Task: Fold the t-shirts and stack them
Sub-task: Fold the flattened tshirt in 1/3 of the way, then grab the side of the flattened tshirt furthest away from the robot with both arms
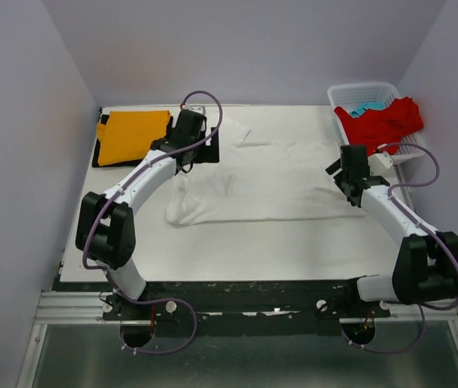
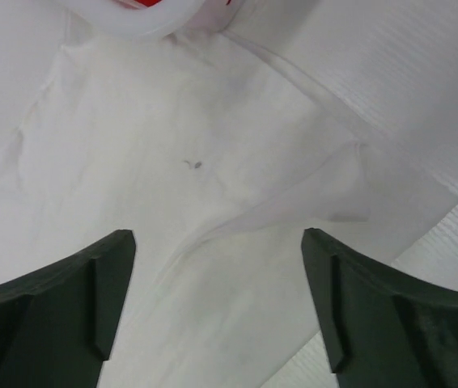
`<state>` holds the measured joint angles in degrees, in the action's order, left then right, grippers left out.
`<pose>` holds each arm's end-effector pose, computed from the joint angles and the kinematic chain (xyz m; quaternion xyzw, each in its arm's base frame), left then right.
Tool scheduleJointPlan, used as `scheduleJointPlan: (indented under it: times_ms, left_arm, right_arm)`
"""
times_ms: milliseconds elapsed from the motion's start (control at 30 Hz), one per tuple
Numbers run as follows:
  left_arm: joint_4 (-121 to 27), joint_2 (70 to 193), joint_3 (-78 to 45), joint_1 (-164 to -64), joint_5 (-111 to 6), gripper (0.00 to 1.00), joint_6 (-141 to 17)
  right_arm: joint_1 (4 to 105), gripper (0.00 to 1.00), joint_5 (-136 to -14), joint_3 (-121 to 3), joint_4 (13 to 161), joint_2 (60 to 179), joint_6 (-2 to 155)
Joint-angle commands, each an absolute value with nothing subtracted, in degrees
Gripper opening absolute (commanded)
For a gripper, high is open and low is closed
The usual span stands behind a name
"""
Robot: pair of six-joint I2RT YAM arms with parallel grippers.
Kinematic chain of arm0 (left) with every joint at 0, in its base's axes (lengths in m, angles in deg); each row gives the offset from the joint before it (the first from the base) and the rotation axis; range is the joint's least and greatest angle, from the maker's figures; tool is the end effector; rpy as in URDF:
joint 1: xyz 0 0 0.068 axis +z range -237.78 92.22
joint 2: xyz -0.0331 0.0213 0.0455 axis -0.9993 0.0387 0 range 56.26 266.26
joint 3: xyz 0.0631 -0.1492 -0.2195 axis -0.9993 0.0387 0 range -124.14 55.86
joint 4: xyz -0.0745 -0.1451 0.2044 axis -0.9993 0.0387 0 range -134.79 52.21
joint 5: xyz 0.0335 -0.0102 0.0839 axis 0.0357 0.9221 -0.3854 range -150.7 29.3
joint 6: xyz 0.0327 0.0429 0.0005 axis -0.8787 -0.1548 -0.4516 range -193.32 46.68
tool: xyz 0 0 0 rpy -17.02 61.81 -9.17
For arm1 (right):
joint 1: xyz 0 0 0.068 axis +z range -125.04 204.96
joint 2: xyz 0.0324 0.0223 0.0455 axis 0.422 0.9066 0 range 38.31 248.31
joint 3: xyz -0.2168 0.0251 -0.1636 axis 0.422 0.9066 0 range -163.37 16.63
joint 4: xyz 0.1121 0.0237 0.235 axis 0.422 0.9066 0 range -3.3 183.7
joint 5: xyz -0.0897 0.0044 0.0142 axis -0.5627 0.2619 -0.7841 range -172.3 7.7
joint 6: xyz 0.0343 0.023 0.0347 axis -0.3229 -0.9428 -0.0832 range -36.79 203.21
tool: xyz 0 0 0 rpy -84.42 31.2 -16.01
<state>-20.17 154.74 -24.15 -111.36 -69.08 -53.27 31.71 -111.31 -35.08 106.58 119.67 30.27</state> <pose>0.3597 -0.1512 0.2793 -0.0009 0.9154 -0.0853 0.3935 0.2912 0.0172 0.2254 0.4360 0.8016 -0.0372 0.4074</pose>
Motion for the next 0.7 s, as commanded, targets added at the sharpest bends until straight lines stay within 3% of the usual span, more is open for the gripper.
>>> scheduleJointPlan:
  times_ms: [0,133,233,667]
  left_arm:
    - [-20.45,147.38,-19.09,-111.47,-58.95,0.99,-47.32]
    - [-27.68,142.22,-8.43,-112.29,-47.29,0.99,-42.86]
    - [-31.47,140.51,-1.84,-112.75,-45.36,0.98,-39.55]
    - [-27.48,144.4,4.1,-110.74,-53.53,0.99,-37.82]
  right_arm:
    - [31.55,1.0,-104.01,-29.27,101.84,112.42,39.08]
    - [31.56,1.0,-93.54,-25.32,97.52,110.62,43.74]
    - [31.55,1.0,-90.52,-24.31,95.8,112.59,46.99]
    - [31.55,1.0,-112.18,-35.83,83.22,134.46,54.89]
